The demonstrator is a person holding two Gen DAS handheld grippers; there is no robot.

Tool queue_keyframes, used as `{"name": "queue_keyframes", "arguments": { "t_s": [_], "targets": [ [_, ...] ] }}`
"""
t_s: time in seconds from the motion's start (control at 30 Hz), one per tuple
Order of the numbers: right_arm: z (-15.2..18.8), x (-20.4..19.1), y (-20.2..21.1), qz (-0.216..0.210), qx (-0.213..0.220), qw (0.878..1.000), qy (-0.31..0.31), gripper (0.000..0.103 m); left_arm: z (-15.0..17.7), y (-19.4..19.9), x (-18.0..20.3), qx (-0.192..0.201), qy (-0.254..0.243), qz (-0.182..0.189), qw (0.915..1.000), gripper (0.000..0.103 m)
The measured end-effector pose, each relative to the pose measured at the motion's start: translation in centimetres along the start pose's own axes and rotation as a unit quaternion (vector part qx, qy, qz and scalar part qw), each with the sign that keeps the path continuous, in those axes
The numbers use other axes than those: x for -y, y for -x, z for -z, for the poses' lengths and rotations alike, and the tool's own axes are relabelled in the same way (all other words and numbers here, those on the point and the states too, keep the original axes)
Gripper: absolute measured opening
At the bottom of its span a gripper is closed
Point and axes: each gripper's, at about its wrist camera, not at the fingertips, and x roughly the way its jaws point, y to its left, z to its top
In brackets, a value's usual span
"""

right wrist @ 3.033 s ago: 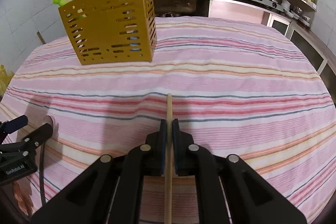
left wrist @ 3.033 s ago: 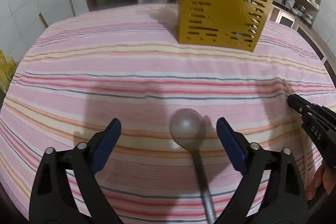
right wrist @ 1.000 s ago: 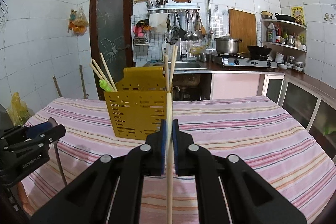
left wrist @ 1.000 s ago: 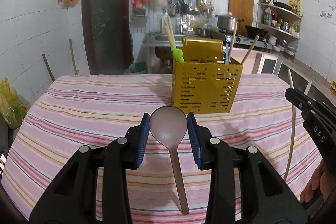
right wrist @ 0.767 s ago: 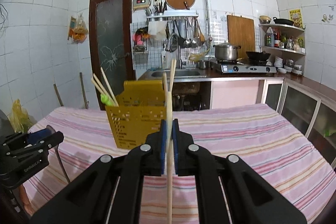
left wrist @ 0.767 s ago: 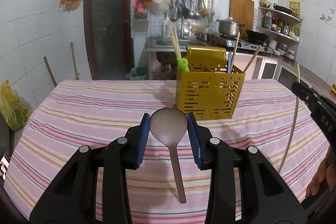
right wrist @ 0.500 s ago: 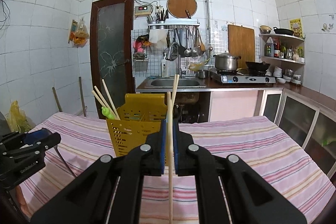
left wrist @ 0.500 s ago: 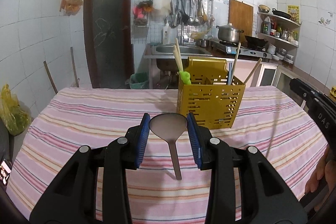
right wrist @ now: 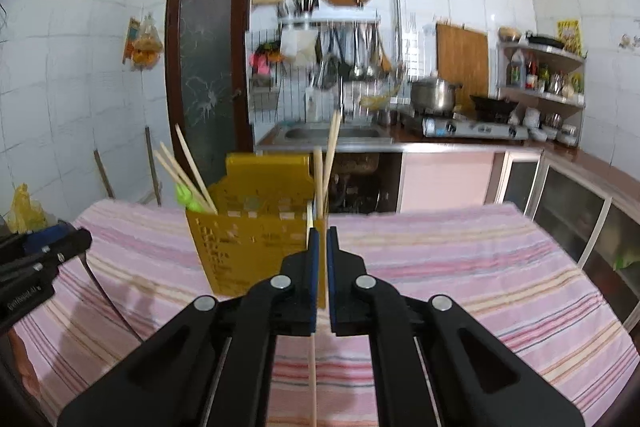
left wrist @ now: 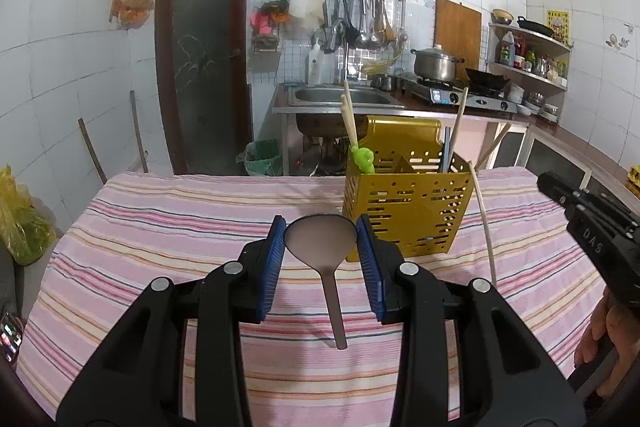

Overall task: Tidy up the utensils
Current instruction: 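Carry the spoon and chopstick to the yellow holder and lower them in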

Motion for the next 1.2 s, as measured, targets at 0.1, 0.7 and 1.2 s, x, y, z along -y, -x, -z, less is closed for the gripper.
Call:
{"name": "queue_keyframes", "arguments": {
  "t_s": [0.1, 0.7, 1.2],
  "targets": [
    [0.5, 0.0, -1.3, 0.008, -0.024, 1.000, 0.011, 0.005, -0.1, -0.8, -0.4, -0.004, 0.005, 0.003, 1.0000, 0.035],
    [0.5, -1.2, -9.3, 0.011, -0.116, 0.993, 0.019, 0.020, -1.6, -5.3, -0.7, -0.029, -0.013, 0.012, 0.9994, 0.035],
    [-1.5, -0.7, -4.5, -0.026, -0.034, 0.998, -0.035, 0.006, -2.2, -4.3, -0.5, -0.010, -0.010, 0.020, 0.9997, 0.035]
  ]
}}
